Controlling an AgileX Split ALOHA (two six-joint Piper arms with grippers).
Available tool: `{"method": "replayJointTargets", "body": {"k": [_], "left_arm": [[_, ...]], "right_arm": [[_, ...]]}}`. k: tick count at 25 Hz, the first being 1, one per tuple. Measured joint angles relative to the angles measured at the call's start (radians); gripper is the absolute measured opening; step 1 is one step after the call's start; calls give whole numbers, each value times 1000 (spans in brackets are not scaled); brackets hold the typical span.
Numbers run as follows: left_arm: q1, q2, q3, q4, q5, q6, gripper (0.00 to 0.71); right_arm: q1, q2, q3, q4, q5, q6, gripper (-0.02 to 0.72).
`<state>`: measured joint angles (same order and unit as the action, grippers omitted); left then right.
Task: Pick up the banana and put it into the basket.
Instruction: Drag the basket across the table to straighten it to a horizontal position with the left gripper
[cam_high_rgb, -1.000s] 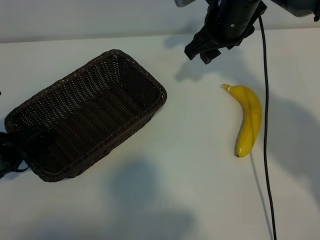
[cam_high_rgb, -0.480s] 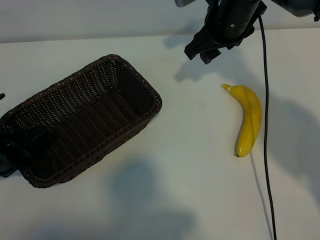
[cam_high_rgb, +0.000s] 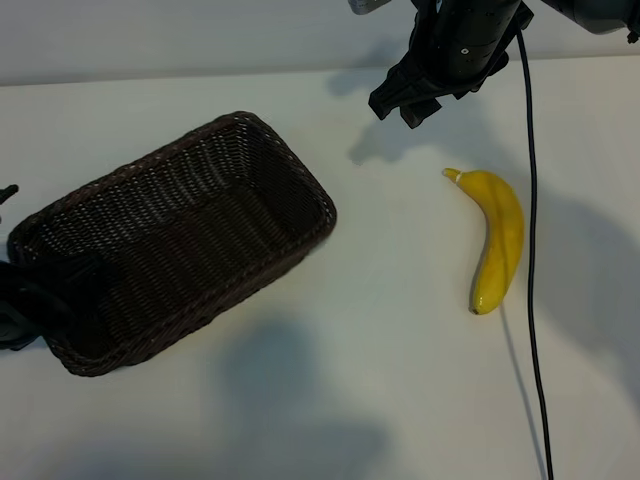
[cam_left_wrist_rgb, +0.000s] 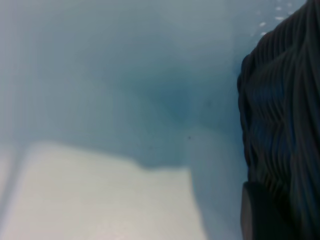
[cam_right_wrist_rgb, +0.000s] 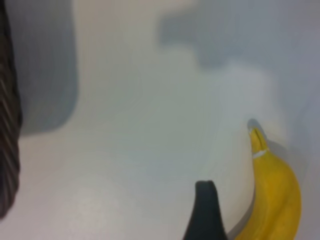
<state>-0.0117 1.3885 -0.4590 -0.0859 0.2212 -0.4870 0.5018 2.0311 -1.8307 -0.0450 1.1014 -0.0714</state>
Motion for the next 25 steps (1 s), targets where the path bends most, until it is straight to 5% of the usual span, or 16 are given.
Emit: {"method": "replayJointTargets", "body": {"k": [11, 25], "left_arm": [[0, 0, -2, -321, 32, 396, 177], [0, 2, -212, -322, 235, 570, 170]], "right_arm": [[0, 0, 0, 0, 0, 0, 559], [0, 0, 0, 0, 0, 0, 559]]}}
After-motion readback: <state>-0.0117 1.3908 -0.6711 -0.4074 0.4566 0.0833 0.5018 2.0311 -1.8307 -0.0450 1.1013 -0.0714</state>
